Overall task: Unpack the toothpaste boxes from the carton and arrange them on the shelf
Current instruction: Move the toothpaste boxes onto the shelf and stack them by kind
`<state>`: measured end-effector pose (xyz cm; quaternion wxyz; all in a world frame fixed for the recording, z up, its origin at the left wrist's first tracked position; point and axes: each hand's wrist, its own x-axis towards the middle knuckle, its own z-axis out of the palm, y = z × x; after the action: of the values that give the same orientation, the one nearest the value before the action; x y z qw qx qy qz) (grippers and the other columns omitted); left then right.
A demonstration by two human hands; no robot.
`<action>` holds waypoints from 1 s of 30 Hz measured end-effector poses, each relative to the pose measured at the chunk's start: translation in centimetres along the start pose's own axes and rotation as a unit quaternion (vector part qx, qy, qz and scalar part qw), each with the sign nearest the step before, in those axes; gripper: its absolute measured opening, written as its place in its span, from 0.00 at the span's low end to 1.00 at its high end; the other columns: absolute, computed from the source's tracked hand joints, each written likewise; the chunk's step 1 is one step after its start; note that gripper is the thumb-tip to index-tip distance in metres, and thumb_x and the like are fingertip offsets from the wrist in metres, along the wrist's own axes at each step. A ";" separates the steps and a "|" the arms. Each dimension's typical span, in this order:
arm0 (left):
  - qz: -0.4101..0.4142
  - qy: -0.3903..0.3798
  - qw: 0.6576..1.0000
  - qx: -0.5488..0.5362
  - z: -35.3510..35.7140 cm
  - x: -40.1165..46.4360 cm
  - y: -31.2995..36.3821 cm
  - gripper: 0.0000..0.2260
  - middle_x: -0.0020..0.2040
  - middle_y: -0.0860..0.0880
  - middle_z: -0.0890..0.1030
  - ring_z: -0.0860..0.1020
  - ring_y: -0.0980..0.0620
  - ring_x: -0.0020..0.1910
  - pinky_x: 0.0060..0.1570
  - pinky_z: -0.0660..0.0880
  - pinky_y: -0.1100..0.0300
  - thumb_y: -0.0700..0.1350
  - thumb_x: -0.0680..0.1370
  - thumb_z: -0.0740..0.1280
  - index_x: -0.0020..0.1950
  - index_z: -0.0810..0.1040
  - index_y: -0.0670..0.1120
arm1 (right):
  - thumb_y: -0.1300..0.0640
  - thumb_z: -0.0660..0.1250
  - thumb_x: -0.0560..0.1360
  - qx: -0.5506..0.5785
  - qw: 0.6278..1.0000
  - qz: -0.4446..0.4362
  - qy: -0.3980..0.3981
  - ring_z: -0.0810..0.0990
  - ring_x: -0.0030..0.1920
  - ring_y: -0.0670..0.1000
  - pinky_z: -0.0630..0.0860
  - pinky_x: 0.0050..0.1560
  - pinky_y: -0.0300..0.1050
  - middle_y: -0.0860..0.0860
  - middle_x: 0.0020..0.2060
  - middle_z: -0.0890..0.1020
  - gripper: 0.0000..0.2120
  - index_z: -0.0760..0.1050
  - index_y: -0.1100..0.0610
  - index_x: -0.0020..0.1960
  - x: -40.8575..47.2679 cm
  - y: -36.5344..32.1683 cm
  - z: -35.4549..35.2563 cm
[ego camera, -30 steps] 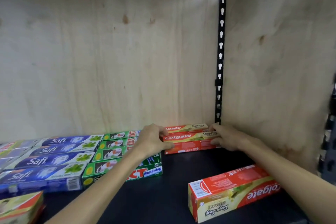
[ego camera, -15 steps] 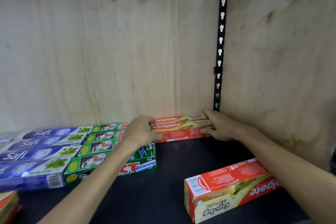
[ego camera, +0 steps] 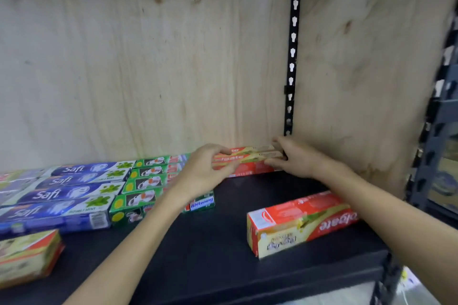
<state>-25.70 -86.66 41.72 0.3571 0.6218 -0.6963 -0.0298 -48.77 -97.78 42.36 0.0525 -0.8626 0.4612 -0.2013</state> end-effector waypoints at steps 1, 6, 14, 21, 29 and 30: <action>0.026 0.005 0.999 -0.022 0.2 -0.8 0.6 0.16 0.62 0.54 0.79 0.75 0.56 0.65 0.61 0.67 0.65 0.56 0.78 0.70 0.61 0.82 0.50 | 0.44 0.69 0.77 0.010 1.000 -0.010 0.016 0.74 0.67 0.56 0.69 0.64 0.44 0.56 0.69 0.74 0.31 0.66 0.58 0.74 -1.1 -0.4 -0.4; 0.057 0.001 0.990 -0.128 1.1 -6.7 3.1 0.17 0.56 0.61 0.81 0.76 0.62 0.60 0.62 0.72 0.60 0.65 0.76 0.65 0.56 0.82 0.56 | 0.46 0.70 0.77 0.057 0.990 -0.072 0.104 0.82 0.53 0.47 0.77 0.57 0.43 0.48 0.52 0.84 0.18 0.78 0.52 0.64 -7.2 -2.4 -1.8; 0.035 -0.084 0.989 -0.118 1.6 -11.7 4.7 0.14 0.47 0.61 0.83 0.79 0.68 0.43 0.41 0.70 0.73 0.56 0.76 0.72 0.59 0.81 0.52 | 0.51 0.69 0.78 0.055 0.992 -0.066 0.093 0.82 0.48 0.38 0.78 0.56 0.40 0.40 0.46 0.85 0.07 0.84 0.48 0.52 -14.8 -2.7 -2.4; -0.017 -0.083 0.994 -0.065 -4.3 -15.0 -0.3 0.15 0.55 0.61 0.82 0.80 0.67 0.51 0.54 0.77 0.66 0.54 0.80 0.68 0.66 0.78 0.54 | 0.38 0.66 0.77 0.106 0.988 -0.062 0.099 0.80 0.53 0.43 0.77 0.58 0.49 0.38 0.51 0.84 0.13 0.82 0.43 0.55 -16.1 -4.9 0.2; -0.082 -0.052 0.995 -0.028 -10.2 -17.6 -6.5 0.16 0.65 0.56 0.79 0.77 0.58 0.63 0.66 0.72 0.58 0.55 0.82 0.64 0.70 0.74 0.58 | 0.34 0.69 0.72 0.297 0.954 0.018 0.024 0.81 0.55 0.39 0.77 0.57 0.39 0.41 0.53 0.83 0.23 0.78 0.43 0.62 -14.6 -10.2 4.4; -0.084 -0.049 0.995 -0.029 -10.2 -18.0 -6.7 0.16 0.67 0.58 0.77 0.76 0.57 0.64 0.68 0.71 0.55 0.56 0.82 0.63 0.70 0.73 0.59 | 0.34 0.69 0.72 0.307 0.951 0.023 0.018 0.80 0.55 0.38 0.75 0.57 0.37 0.41 0.54 0.83 0.24 0.78 0.43 0.63 -14.6 -10.5 4.4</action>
<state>-15.13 -68.04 37.76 0.3370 0.6654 -0.6569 -0.1103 -46.10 -80.29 36.85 0.3115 -0.7901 0.3977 -0.3471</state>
